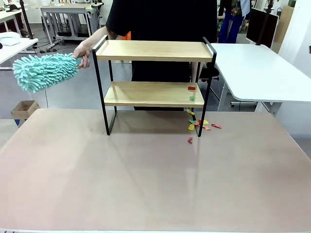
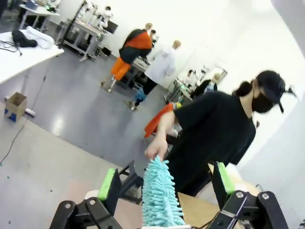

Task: Clean the shelf.
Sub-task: Hand the Duster back to the human.

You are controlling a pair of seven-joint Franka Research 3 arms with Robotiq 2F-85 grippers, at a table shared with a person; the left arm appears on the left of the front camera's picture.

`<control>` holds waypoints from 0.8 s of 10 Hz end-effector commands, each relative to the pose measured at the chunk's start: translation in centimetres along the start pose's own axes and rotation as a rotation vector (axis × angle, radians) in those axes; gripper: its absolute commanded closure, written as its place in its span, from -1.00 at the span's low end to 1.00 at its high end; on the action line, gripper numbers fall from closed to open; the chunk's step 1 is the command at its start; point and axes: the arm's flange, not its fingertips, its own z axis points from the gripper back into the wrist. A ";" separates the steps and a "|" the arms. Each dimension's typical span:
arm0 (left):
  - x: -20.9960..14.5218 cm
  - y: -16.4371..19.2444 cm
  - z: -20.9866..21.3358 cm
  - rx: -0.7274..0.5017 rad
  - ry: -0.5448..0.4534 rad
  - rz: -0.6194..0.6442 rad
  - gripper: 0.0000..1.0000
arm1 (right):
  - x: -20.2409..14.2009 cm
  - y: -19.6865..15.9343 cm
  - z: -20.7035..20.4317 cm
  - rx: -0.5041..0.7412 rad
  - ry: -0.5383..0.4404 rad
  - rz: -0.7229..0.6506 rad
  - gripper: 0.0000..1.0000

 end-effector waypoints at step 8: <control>0.9 1.4 1.1 0.009 -0.023 0.031 -1.00 | 0.0 0.2 0.1 0.002 0.010 0.009 -1.00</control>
